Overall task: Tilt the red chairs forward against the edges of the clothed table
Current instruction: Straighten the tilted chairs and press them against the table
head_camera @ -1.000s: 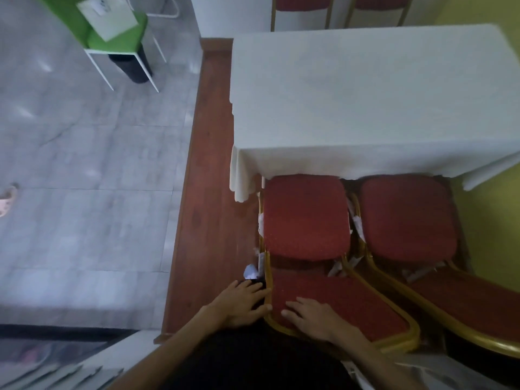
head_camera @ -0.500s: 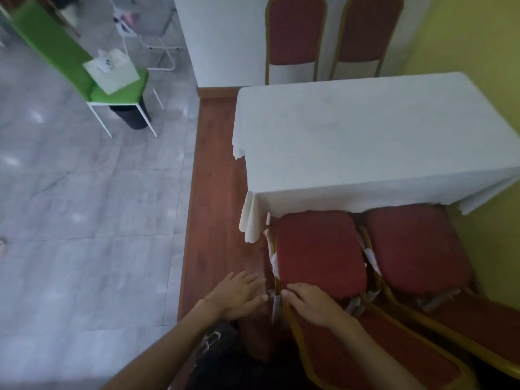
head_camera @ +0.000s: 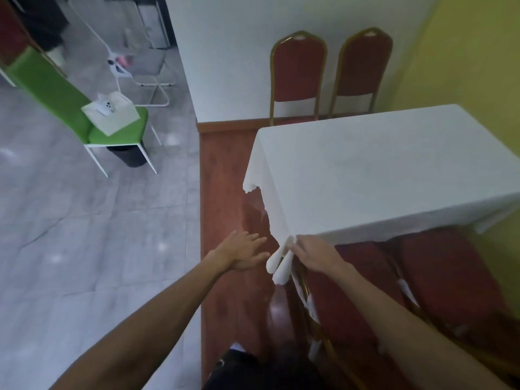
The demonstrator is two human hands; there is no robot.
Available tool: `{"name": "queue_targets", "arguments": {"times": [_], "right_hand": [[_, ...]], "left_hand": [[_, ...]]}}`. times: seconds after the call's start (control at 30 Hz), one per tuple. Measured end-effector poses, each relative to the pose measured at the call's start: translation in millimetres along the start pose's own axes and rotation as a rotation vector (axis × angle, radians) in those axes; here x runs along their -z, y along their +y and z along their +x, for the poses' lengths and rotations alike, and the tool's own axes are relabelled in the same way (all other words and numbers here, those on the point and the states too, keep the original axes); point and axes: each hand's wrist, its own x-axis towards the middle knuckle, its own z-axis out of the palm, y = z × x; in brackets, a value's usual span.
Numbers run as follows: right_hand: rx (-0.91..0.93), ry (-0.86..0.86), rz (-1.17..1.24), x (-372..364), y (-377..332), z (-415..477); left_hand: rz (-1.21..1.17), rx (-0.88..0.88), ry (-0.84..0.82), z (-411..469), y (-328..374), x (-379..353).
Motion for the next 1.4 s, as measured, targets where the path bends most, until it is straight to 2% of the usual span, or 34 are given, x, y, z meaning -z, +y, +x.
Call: {"name": "queue_targets", "arguments": {"times": [0.13, 0.4, 0.8, 1.0, 1.4], "right_hand": [[-0.084, 0.021, -0.065, 24.9, -25.4, 59.2], [-0.169, 0.026, -0.105, 67.4, -59.6, 190.4], [-0.192, 0.033, -0.132, 209.8, -93.1, 423.4], [-0.196, 0.06, -0.091, 260.6, -106.1, 531.7], [-0.418, 0.171, 0.095, 359.6, -150.4, 738.6]], "left_hand": [[0.082, -0.016, 0.0, 35.1, -41.1, 32.4], [0.098, -0.036, 0.088, 141.6, -131.0, 102.6], [0.119, -0.007, 0.056, 321.0, -281.2, 255.5], [0.146, -0.06, 0.057, 407.6, -342.8, 327.7], [0.32, -0.273, 0.043, 602.8, -504.5, 486.4]]}}
